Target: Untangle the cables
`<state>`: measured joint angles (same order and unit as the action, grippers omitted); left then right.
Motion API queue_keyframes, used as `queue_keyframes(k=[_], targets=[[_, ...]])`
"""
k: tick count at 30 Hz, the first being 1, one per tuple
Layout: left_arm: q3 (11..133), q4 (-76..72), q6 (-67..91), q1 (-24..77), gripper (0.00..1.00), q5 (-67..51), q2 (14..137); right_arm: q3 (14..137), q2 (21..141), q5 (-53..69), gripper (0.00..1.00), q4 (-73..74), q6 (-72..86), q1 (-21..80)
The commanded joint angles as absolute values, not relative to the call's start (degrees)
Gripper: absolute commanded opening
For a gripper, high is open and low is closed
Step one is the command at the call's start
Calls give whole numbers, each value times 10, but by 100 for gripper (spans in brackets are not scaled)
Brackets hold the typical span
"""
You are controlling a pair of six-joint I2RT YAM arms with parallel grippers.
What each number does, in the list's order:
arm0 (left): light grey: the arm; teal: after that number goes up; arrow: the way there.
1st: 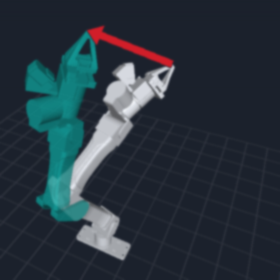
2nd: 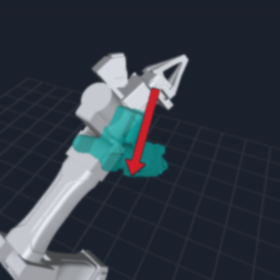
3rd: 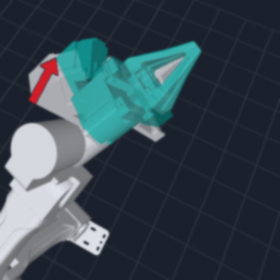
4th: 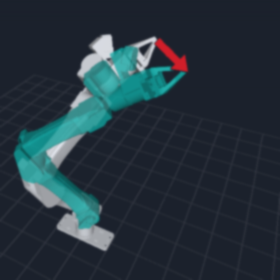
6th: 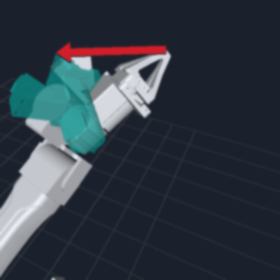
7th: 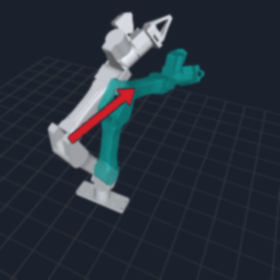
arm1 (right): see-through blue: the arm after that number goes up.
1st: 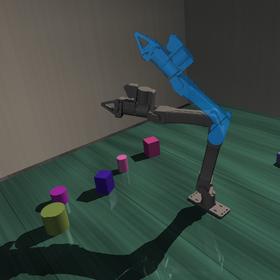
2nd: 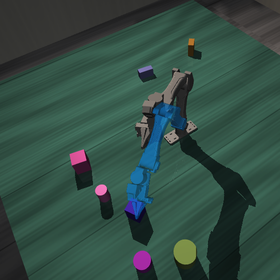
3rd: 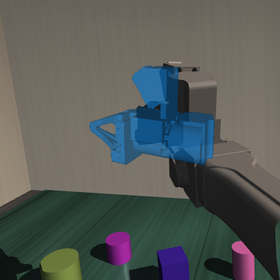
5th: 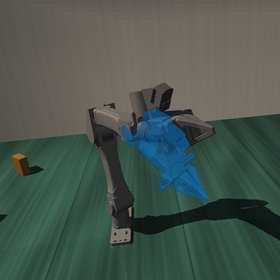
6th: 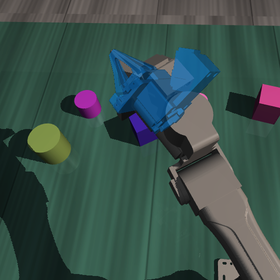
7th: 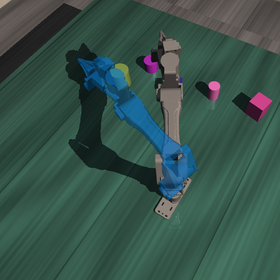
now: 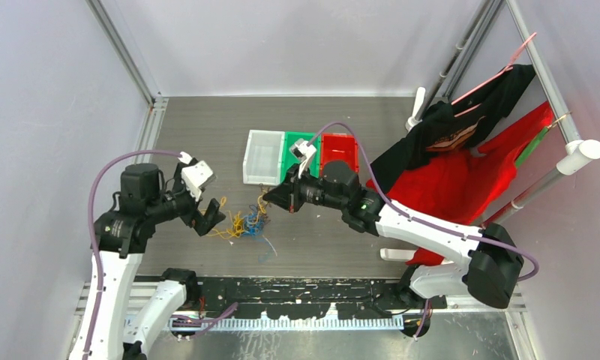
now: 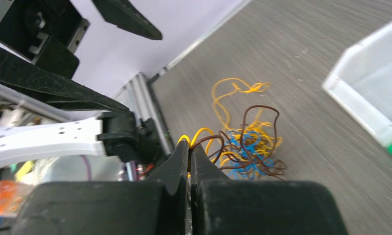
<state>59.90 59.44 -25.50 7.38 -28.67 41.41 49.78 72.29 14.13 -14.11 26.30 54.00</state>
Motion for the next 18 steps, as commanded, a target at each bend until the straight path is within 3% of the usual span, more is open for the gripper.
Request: queue_keyframes(k=[1,7,13,18], targets=[[645,580,-235,72,93,-472,429,553,720,251,1,-182,317,534],[628,551,-210,72,81,-554,468,581,731,285,1,-235,389,531],[589,456,-164,72,70,-578,426,605,744,292,1,-259,446,531],[598,492,-175,72,63,-618,436,623,766,293,1,-272,480,531]])
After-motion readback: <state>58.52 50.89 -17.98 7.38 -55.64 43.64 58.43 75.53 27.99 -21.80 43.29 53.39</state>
